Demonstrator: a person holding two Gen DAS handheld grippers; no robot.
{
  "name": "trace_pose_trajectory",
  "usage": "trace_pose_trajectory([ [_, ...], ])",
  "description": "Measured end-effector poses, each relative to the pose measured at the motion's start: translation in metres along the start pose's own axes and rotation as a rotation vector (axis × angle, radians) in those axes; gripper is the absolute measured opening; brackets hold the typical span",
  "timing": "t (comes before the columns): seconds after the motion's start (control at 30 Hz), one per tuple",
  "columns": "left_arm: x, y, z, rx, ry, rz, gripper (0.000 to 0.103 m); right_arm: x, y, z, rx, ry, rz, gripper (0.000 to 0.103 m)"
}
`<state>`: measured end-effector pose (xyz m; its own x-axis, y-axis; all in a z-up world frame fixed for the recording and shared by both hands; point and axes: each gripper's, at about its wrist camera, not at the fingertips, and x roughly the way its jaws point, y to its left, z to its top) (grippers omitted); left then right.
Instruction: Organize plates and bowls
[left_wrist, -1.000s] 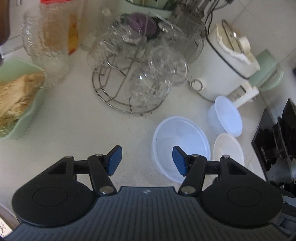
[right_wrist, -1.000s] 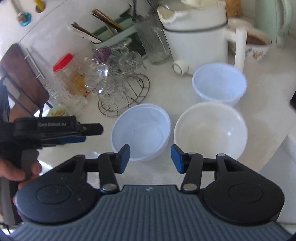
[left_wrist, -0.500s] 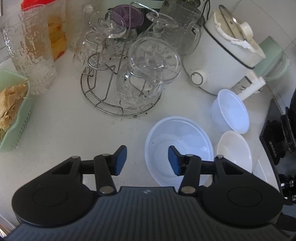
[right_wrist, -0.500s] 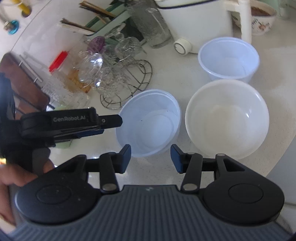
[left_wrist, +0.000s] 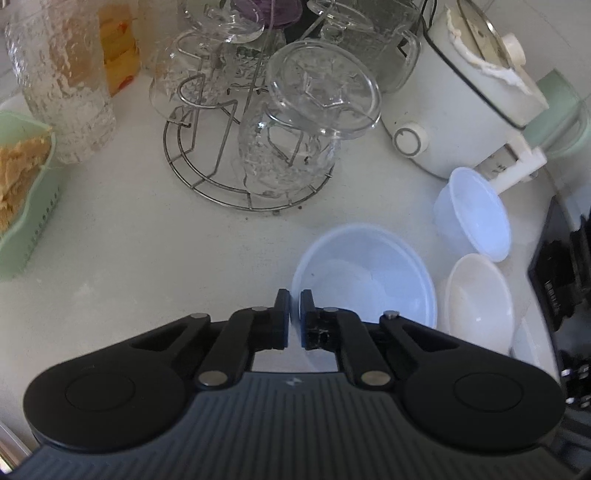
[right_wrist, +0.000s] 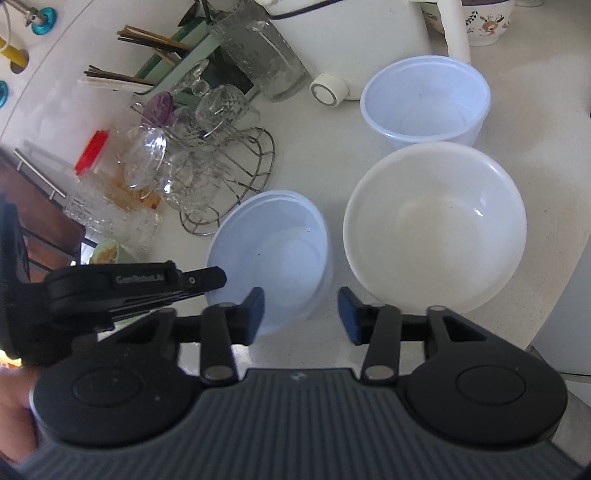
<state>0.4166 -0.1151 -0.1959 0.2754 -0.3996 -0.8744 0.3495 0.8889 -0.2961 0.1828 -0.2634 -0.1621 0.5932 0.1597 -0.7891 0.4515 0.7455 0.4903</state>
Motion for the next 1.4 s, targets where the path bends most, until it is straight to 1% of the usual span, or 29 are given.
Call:
trace_pose_trajectory([
  [0.03, -0.002, 0.0, 0.0, -0.005, -0.002, -0.005, 0.006, 0.001, 0.0, 0.0, -0.001, 0.005, -0.003, 0.041],
  [0.07, -0.004, 0.001, -0.001, -0.008, -0.005, -0.011, 0.006, 0.002, -0.001, 0.0, 0.002, 0.012, -0.003, 0.037],
  [0.1, -0.006, 0.001, -0.002, -0.016, -0.008, -0.017, 0.006, 0.003, -0.002, 0.0, 0.003, 0.018, -0.007, 0.031],
  [0.13, -0.008, 0.003, -0.004, -0.027, -0.01, -0.021, 0.006, 0.004, -0.002, 0.0, 0.0, 0.025, -0.01, 0.029],
  [0.2, -0.012, 0.006, -0.008, -0.044, -0.013, -0.027, 0.006, 0.006, -0.003, 0.0, -0.007, 0.038, -0.012, 0.021],
  [0.27, -0.014, 0.01, -0.012, -0.057, -0.009, -0.035, 0.006, 0.007, -0.003, -0.002, -0.019, 0.051, -0.013, 0.018],
  [0.43, -0.025, 0.018, -0.021, -0.094, -0.015, -0.049, 0.006, 0.006, 0.002, -0.005, -0.057, 0.074, -0.003, 0.017],
  [0.57, -0.043, 0.031, -0.029, -0.174, -0.024, -0.076, 0.006, 0.003, 0.01, -0.01, -0.093, 0.088, 0.025, 0.018],
  [0.73, -0.071, 0.051, -0.042, -0.236, -0.044, -0.067, 0.006, -0.001, 0.028, -0.014, -0.165, 0.103, 0.087, 0.017],
  [0.8, -0.08, 0.058, -0.048, -0.253, -0.05, -0.06, 0.006, -0.002, 0.037, -0.017, -0.207, 0.113, 0.099, 0.018],
  [0.87, -0.086, 0.065, -0.054, -0.262, -0.05, -0.056, 0.006, -0.002, 0.05, -0.022, -0.276, 0.116, 0.086, 0.018],
  [0.93, -0.09, 0.069, -0.06, -0.258, -0.047, -0.028, 0.006, 0.0, 0.06, -0.026, -0.325, 0.121, 0.087, 0.018],
  [1.03, -0.094, 0.079, -0.067, -0.283, -0.047, -0.014, 0.006, 0.005, 0.073, -0.032, -0.394, 0.13, 0.073, 0.018],
  [1.17, -0.095, 0.089, -0.074, -0.292, -0.032, 0.013, 0.006, 0.014, 0.082, -0.037, -0.427, 0.171, 0.068, 0.018],
  [1.3, -0.095, 0.09, -0.076, -0.282, -0.017, 0.047, 0.007, 0.02, 0.086, -0.04, -0.431, 0.206, 0.064, 0.02],
  [1.4, -0.094, 0.088, -0.077, -0.261, -0.015, 0.067, 0.008, 0.025, 0.094, -0.044, -0.467, 0.215, 0.033, 0.02],
])
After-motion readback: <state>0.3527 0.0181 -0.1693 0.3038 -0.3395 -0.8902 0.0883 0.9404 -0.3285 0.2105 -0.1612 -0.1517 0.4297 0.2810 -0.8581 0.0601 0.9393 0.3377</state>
